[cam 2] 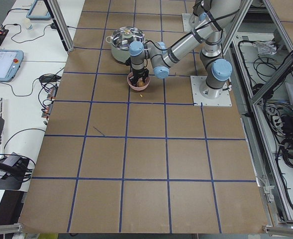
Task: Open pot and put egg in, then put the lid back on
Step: 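Close the left gripper on the tan egg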
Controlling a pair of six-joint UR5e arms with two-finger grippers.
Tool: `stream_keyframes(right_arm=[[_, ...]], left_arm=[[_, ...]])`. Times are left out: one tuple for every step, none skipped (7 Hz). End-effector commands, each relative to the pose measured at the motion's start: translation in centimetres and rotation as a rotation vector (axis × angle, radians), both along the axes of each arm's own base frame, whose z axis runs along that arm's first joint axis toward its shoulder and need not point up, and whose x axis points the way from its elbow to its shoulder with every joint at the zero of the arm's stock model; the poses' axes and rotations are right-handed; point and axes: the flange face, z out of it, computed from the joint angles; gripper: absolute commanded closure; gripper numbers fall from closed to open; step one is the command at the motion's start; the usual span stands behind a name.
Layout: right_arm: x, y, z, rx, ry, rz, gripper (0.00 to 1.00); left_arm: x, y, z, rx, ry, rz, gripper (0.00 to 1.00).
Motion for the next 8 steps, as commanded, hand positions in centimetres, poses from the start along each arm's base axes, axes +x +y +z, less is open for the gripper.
stream_keyframes(right_arm=[[0.0, 0.0, 0.0, 0.000, 0.001, -0.002, 0.00], [0.1, 0.0, 0.0, 0.000, 0.000, -0.001, 0.00], [0.5, 0.2, 0.1, -0.006, -0.002, 0.001, 0.00], [0.6, 0.2, 0.2, -0.010, -0.007, 0.006, 0.00], [0.6, 0.2, 0.2, -0.008, -0.007, 0.007, 0.00], [0.6, 0.1, 0.1, -0.007, -0.006, 0.007, 0.00], [0.6, 0.2, 0.2, -0.008, -0.007, 0.007, 0.00], [0.6, 0.2, 0.2, -0.008, -0.007, 0.006, 0.00]], left_arm=[[-0.1, 0.0, -0.1, 0.001, 0.006, -0.001, 0.65], [-0.2, 0.0, -0.1, 0.000, 0.009, -0.002, 0.73], [-0.1, 0.0, -0.1, 0.000, 0.011, -0.001, 0.78], [-0.2, -0.1, 0.0, -0.008, 0.010, 0.000, 0.82], [-0.2, -0.2, 0.2, -0.014, 0.009, 0.000, 0.85], [-0.1, -0.3, 1.0, -0.023, 0.007, -0.001, 0.85], [-0.1, -0.2, 1.5, -0.033, 0.005, -0.001, 0.85], [-0.2, -0.1, 2.6, -0.044, 0.004, 0.007, 0.85]])
